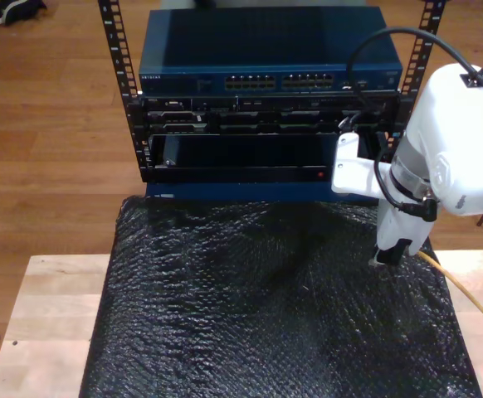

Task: Grab the cable and plug it in

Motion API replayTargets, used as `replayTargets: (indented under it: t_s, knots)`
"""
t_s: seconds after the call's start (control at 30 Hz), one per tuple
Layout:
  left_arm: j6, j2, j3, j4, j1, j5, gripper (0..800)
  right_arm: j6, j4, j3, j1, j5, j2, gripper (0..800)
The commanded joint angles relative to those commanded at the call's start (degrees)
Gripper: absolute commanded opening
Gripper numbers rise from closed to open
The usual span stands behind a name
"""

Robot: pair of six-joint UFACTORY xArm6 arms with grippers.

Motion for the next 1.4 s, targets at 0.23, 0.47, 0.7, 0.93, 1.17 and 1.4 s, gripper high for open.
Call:
replayTargets:
  t_s: [0.23, 0.47, 0.7, 0.93, 1.17, 1.4]
  knots:
    - [7.4, -0.2, 5.9, 2.6, 8.6, -3.0, 799, 0.0, 0.1, 0.2, 0.1, 0.0, 0.1, 0]
    - [11.1, -1.4, 12.4, 6.2, 13.2, -6.7, 800, 0.0, 0.1, 0.4, 0.0, 0.0, 0.9, 0]
    - [14.3, -4.5, 16.1, 7.3, 14.9, -9.1, 800, 0.0, 0.2, 0.4, 0.0, 0.0, 0.9, 0]
    - [15.2, -8.5, 21.8, 9.8, 17.0, -15.3, 800, 0.0, 0.3, 0.4, 0.0, 0.0, 0.9, 0]
    - [19.7, -9.1, 25.6, 9.8, 20.6, -20.1, 800, 0.0, 0.3, 0.6, -0.1, 0.6, 0.7, 0]
    - [25.4, -9.4, 26.2, 9.6, 23.1, -23.4, 800, 0.1, 0.4, 1.1, -0.1, 0.7, 0.7, 0]
